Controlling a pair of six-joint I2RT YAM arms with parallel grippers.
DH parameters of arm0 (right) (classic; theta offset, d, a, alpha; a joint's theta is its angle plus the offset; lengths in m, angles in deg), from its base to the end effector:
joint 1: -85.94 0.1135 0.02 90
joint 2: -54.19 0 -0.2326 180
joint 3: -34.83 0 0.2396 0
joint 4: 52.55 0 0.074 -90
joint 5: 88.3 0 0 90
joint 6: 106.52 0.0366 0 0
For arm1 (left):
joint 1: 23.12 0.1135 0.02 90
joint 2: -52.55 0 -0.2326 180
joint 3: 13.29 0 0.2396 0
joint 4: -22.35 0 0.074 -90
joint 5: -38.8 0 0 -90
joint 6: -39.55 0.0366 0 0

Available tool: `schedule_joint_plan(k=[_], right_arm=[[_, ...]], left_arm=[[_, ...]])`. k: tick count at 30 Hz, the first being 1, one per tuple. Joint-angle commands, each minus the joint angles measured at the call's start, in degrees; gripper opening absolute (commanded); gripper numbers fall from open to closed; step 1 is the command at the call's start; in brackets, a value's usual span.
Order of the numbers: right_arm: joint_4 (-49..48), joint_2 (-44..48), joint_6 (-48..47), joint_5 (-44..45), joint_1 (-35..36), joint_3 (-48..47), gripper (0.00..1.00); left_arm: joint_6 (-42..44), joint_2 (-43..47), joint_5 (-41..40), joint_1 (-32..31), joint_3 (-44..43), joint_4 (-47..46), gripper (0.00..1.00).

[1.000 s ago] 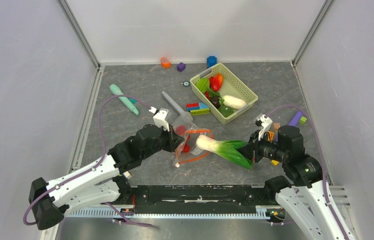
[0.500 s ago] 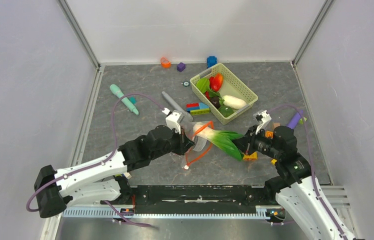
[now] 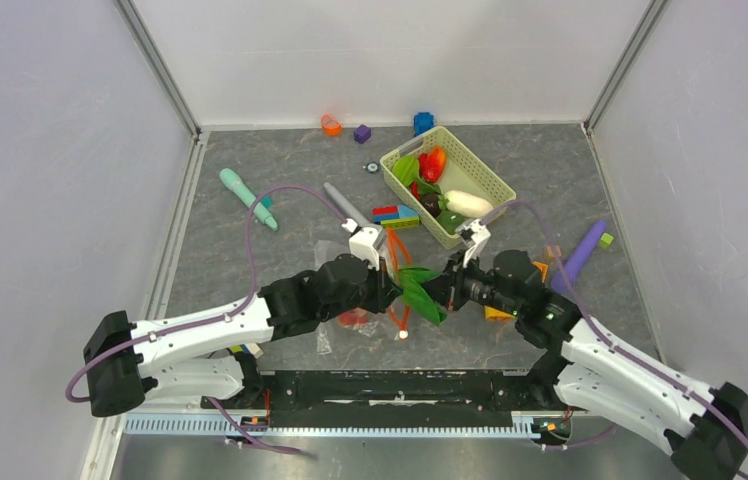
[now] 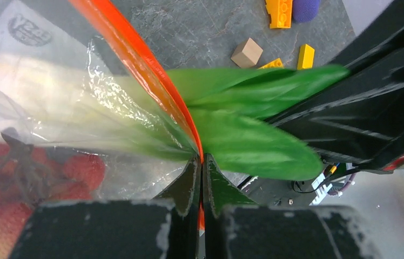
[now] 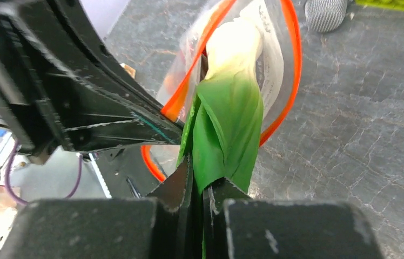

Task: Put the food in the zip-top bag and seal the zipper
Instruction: Place the fake vegetable in the zipper food storage bag.

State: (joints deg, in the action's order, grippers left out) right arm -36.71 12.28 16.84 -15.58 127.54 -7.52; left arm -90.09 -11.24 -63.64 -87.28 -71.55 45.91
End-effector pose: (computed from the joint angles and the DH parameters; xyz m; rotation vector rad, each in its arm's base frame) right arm 0.1360 0.1353 0.2418 -0.3722 1.9653 1.1607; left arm 0.1168 -0.2231 0.2457 0.3270 2.1637 -0.8636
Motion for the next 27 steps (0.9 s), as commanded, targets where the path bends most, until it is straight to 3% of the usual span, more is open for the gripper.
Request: schedule_joint_plan(k=[1,8,13,21,27], right_arm=[[-5.2,-5.4,1.1,10.1,5.5,-3.0,0.0],[-10.3,-6.4,3.1,16.9,6.4,-0.1,0.0],[-19.0,-5.4,5.9,9.8,6.4,3.5,0.0],[-6.8,-4.3,7.6,-1.3,6.3,-0.5,0.0],[-10.5,-3.9,14.3,0.8,6.4,0.6,0.0]], left_arm=[[-2.3,0.8,-0.1,-0.7,-2.5,-3.3,0.02],[-0.6,7.1,0.5,-0.9,-0.7,-0.4,0.02],[3.9,12.0,4.4,-1.0,0.6,2.7,0.02],[7.9,18.8,13.0,-0.8,3.0,7.0,0.02],[8.4,15.8,24.6,-0.9,3.8,3.2,0.02]])
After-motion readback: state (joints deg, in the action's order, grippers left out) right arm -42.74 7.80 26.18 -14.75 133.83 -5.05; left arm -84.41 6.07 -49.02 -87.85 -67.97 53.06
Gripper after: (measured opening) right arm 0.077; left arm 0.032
